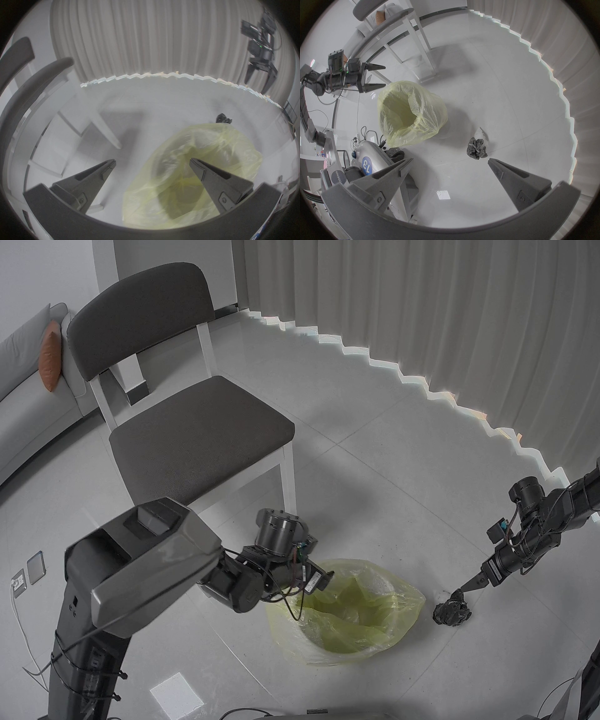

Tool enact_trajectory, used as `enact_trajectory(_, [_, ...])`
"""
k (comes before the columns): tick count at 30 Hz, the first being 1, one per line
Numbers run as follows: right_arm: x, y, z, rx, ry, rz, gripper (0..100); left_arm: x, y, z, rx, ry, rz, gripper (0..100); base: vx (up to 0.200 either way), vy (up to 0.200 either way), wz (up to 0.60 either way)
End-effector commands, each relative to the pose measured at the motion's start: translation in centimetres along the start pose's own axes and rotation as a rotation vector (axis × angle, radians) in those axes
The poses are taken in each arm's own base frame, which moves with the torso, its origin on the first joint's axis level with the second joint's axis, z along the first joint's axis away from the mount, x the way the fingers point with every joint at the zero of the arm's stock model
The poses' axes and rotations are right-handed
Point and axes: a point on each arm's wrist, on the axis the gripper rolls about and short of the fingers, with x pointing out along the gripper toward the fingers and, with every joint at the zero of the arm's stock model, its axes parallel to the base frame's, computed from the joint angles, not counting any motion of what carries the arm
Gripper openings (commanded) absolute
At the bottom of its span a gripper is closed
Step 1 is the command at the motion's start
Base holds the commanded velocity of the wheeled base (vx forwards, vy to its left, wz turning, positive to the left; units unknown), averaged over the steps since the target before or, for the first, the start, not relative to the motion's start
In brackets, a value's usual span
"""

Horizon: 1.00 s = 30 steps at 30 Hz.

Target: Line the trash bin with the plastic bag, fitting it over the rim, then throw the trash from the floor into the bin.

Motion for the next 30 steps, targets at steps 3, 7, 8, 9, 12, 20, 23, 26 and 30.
enact_trajectory(3, [0.6,0.0,-0.2,0.001,0.005,0.015,100,3.0,-3.7,-0.9,0.090,0.017,-0.010,100,0.000,0.000,0.00])
enact_trajectory(7, [0.9,-0.1,-0.5,0.003,-0.002,0.012,100,4.3,-4.0,-1.5,0.168,0.038,0.019,100,0.000,0.000,0.00])
enact_trajectory(8, [0.9,-0.1,-0.5,0.002,-0.003,0.011,100,4.4,-4.1,-1.6,0.179,0.046,0.017,100,0.000,0.000,0.00])
enact_trajectory(9, [1.0,-0.1,-0.6,0.003,-0.004,0.010,100,4.5,-4.3,-1.6,0.197,0.057,0.014,100,0.000,0.000,0.00])
enact_trajectory(12, [1.0,-0.1,-0.7,0.004,-0.007,0.008,100,4.6,-4.5,-1.4,0.231,0.078,0.027,100,0.000,0.000,0.00])
enact_trajectory(20, [1.1,-0.1,-1.0,-0.003,-0.017,0.020,100,4.5,-5.7,-2.1,0.393,0.133,0.005,100,0.000,0.000,0.00])
enact_trajectory(23, [1.1,-0.1,-1.2,-0.009,-0.014,0.022,100,4.3,-6.3,-2.6,0.433,0.143,-0.023,100,0.000,0.000,0.00])
enact_trajectory(26, [1.1,-0.1,-1.2,-0.018,-0.014,0.024,100,4.1,-7.0,-3.5,0.482,0.164,-0.066,100,0.000,0.000,0.00])
enact_trajectory(30, [1.2,-0.1,-1.3,-0.018,-0.008,0.026,100,3.5,-7.9,-3.8,0.517,0.155,-0.136,100,0.000,0.000,0.00])
